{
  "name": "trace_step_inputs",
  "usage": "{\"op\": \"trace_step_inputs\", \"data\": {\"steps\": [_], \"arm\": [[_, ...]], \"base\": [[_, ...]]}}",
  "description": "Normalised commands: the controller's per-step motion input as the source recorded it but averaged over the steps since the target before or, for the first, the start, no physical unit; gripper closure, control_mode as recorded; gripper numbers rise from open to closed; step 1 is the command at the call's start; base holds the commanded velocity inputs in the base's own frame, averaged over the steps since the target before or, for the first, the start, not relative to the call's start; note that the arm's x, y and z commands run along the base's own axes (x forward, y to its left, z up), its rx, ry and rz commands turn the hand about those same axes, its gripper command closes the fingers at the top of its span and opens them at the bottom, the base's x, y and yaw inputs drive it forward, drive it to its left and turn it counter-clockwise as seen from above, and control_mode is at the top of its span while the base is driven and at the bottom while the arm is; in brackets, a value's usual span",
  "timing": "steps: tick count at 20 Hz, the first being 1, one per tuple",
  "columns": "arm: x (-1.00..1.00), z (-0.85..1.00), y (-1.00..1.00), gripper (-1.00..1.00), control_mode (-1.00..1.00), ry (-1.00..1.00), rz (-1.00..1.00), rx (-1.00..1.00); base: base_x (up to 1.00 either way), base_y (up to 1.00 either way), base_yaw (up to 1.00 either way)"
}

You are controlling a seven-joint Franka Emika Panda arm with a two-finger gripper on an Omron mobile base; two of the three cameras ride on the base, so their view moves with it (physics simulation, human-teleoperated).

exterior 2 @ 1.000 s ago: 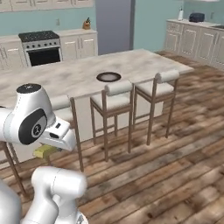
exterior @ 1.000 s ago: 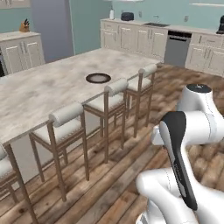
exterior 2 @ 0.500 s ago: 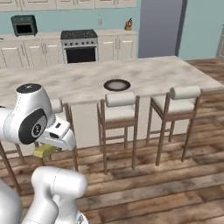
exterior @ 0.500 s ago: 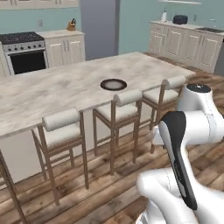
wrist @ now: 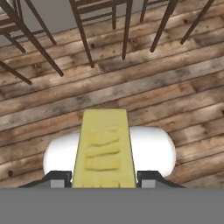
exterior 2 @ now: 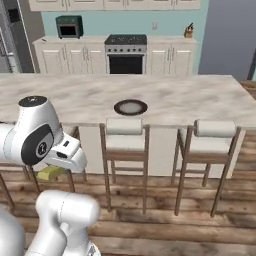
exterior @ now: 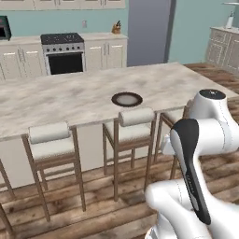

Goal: Retrieve the butter from the fridge and place it on a plate on the dining table. Then retrieve the butter knife by the fridge and place it near the plate.

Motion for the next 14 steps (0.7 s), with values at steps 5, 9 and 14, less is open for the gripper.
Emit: {"op": "trace_step_inputs", "data": {"steps": [5, 9, 14], "arm": [[0.00, 0.00, 0.00, 1.00, 1.00, 0.00, 0.00, 0.00], [0.00, 0.00, 0.00, 1.00, 1.00, 0.00, 0.00, 0.00], [0.00, 0.00, 0.00, 1.00, 1.00, 0.00, 0.00, 0.00]], "base": [[0.78, -1.00, 0.45], [0.82, -0.97, 0.45], [0.69, -0.36, 0.27]]}}
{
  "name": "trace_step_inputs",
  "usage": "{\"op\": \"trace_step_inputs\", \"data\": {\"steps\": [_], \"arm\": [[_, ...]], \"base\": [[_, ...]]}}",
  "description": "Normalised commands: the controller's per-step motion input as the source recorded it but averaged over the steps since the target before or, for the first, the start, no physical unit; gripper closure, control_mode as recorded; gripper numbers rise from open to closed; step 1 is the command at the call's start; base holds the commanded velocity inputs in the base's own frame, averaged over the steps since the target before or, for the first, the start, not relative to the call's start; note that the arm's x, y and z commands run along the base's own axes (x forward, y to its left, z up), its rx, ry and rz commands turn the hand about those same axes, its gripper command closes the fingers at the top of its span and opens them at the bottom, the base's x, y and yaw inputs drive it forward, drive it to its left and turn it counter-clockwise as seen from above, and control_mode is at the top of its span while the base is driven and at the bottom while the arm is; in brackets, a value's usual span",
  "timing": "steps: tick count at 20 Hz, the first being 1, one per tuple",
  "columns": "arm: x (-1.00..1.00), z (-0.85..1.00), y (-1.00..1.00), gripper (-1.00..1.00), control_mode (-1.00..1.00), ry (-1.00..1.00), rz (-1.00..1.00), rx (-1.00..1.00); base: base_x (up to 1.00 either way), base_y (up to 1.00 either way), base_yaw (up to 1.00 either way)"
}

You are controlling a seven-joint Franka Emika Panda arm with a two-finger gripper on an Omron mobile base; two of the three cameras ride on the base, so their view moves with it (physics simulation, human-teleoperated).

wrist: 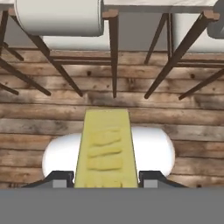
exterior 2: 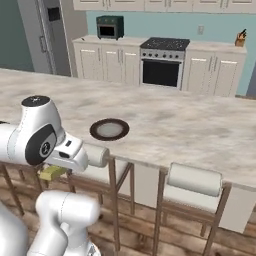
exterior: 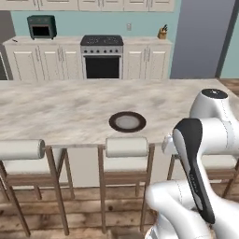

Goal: Retrieve the butter from the fridge and place it on a plate on the dining table. Then retrieve the butter knife by the fridge and place it near the plate.

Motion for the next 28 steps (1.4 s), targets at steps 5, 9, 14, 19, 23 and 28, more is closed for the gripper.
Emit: {"op": "trace_step_inputs", "data": {"steps": [5, 9, 14, 19, 23, 28], "arm": [[0.00, 0.00, 0.00, 1.00, 1.00, 0.00, 0.00, 0.00], [0.00, 0.00, 0.00, 1.00, 1.00, 0.00, 0.00, 0.00], [0.00, 0.00, 0.00, 1.00, 1.00, 0.00, 0.00, 0.00], [0.00, 0.00, 0.00, 1.00, 1.00, 0.00, 0.00, 0.00], [0.00, 0.00, 0.00, 1.00, 1.00, 0.00, 0.00, 0.00], [0.00, 0.00, 0.00, 1.00, 1.00, 0.00, 0.00, 0.00]], "base": [[0.66, -0.02, 0.04], [0.61, 0.00, 0.00], [0.45, 0.00, 0.00], [0.49, 0.05, 0.00], [0.46, 0.09, 0.00], [0.30, 0.04, 0.00]]}}
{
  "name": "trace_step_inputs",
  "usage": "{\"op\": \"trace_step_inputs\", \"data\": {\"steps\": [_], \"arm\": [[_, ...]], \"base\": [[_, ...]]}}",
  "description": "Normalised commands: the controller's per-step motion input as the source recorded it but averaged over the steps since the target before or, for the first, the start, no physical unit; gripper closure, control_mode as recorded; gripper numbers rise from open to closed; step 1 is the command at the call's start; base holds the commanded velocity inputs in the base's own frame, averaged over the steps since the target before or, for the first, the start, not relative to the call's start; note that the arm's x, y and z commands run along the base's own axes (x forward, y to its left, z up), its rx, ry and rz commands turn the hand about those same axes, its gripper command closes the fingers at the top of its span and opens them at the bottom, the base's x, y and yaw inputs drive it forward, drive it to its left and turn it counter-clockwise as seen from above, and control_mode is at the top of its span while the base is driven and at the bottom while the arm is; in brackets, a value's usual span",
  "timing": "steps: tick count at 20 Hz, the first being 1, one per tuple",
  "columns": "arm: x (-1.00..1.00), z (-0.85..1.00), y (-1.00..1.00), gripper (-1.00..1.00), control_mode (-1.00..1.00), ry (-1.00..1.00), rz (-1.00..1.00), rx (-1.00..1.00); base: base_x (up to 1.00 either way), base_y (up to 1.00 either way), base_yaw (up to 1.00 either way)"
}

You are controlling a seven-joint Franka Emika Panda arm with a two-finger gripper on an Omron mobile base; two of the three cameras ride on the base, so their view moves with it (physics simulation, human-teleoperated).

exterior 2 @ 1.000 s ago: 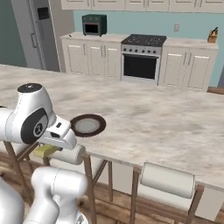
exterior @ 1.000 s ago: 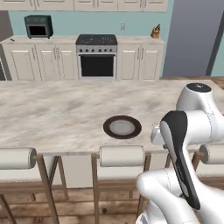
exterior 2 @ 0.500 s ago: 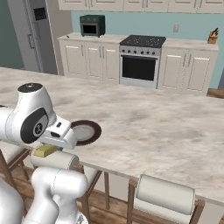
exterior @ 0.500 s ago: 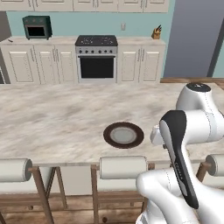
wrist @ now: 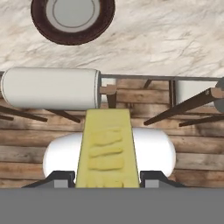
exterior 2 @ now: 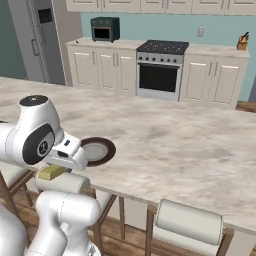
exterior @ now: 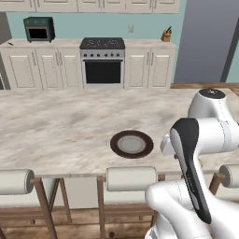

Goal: Retrieve the butter from the fridge and place it on a plate on the dining table. Then retrieve the butter knife by the fridge and place it near the plate.

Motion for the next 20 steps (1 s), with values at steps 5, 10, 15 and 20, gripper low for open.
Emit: {"op": "trace_step_inputs", "data": {"steps": [5, 10, 15, 20], "arm": [[0.45, 0.00, 0.02, 1.00, -1.00, 0.00, 0.00, 0.00], [0.80, 0.00, 0.00, 1.00, -1.00, 0.00, 0.21, 0.00], [0.92, 0.00, 0.00, 1.00, -1.00, -0.01, 0.28, 0.00], [1.00, -0.06, 0.00, 1.00, -1.00, -0.10, 0.38, 0.00]], "base": [[0.08, 0.01, 0.00], [0.00, 0.00, 0.00], [0.00, 0.00, 0.00], [0.00, 0.00, 0.00]]}}
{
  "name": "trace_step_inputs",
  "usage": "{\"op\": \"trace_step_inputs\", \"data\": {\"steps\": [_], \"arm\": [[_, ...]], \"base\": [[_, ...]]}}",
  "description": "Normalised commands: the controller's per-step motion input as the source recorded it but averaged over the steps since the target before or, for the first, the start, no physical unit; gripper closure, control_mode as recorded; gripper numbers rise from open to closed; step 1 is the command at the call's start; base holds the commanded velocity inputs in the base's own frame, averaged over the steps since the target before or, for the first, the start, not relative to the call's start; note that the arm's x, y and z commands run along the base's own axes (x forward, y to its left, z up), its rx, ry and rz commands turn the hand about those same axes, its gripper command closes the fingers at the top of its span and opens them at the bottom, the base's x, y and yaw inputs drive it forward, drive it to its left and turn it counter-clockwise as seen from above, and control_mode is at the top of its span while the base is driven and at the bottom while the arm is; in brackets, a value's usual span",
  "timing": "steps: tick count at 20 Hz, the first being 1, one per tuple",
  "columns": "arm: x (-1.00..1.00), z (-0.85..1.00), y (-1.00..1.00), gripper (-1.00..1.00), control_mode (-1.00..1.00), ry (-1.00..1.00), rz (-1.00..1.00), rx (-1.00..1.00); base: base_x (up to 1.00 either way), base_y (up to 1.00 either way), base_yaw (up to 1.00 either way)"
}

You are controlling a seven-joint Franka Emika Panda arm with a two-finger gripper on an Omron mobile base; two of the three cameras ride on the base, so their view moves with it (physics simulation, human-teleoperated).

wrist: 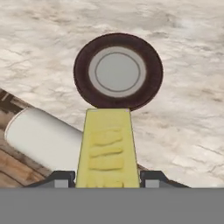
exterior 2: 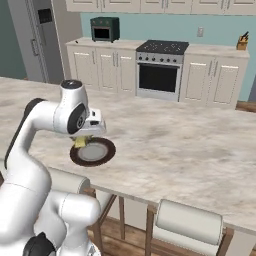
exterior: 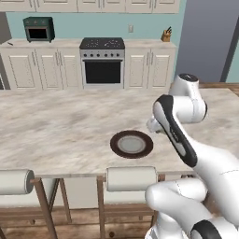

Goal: Retrieve the butter from the fridge and place it on a plate on the dining table. Then retrieve the butter knife by the fridge and place it near the plate.

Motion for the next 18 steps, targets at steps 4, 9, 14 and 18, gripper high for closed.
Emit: {"op": "trace_step_inputs", "data": {"steps": [4, 9, 14, 18], "arm": [[0.92, -0.09, 0.01, 1.00, -1.00, -0.07, 0.39, 0.00], [0.80, -0.11, 0.02, 1.00, -1.00, -0.04, 0.35, 0.00], [0.61, -0.38, 0.07, 1.00, -1.00, -0.05, 0.28, 0.00], [0.11, -0.33, 0.04, 1.00, -1.00, 0.00, 0.08, 0.04]], "base": [[0.00, 0.00, 0.00], [0.00, 0.00, 0.00], [0.00, 0.00, 0.00], [0.00, 0.00, 0.00]]}}
